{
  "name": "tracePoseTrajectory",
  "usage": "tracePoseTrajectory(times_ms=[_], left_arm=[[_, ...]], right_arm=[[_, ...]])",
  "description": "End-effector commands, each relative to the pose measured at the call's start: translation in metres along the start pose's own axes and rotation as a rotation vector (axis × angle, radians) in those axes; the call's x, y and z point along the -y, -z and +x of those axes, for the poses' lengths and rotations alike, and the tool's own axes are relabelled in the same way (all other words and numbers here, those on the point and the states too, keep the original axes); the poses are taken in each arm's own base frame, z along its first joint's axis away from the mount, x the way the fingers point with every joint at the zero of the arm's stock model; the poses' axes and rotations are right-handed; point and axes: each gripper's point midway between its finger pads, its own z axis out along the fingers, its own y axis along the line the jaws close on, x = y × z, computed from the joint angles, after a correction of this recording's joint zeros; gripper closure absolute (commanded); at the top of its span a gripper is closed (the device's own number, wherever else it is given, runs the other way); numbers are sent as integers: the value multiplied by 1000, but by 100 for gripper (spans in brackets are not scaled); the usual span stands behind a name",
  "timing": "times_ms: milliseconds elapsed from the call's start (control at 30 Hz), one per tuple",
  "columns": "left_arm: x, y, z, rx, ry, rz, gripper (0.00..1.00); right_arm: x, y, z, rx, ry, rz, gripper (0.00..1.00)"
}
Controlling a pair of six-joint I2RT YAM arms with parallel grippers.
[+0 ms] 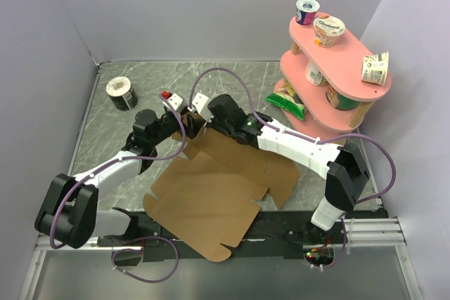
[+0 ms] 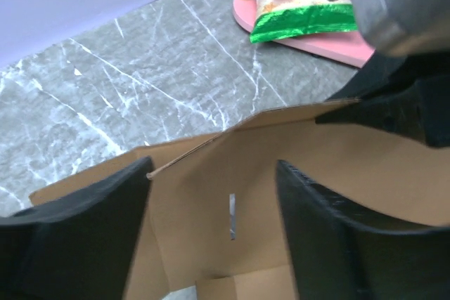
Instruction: Fold the paper box
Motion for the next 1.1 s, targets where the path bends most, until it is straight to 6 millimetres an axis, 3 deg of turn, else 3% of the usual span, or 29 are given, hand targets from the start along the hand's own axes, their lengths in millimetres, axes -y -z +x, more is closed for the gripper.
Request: tracePoseTrajectory(times_ms=[0,167,600,733,833,900,933,1033,1067], left_arm=[[15,-7,-20,62,-42,80,30],[26,-7,-14,55,-31,108,39],[78,-12,0,29,19,226,41],[90,-13,14,2,84,265,43],[88,-7,19,10,117,241,43],[78,-1,22,16,138,178,41],[69,4,15,41,158,148,39],[47,14,12,51,208,67,23],[41,17,11,53,218,44,13]], right_arm=[[1,10,-17,71,-52,-24,100],[3,8,-15,61,-55,-16,100],[6,7,-18,70,-71,2,100],[6,5,-18,72,-79,11,100],[9,4,-17,83,-82,35,100],[9,3,-13,85,-69,45,100],[12,4,-11,85,-65,59,100],[16,4,-11,106,-41,88,100],[19,4,-14,125,-26,105,100]])
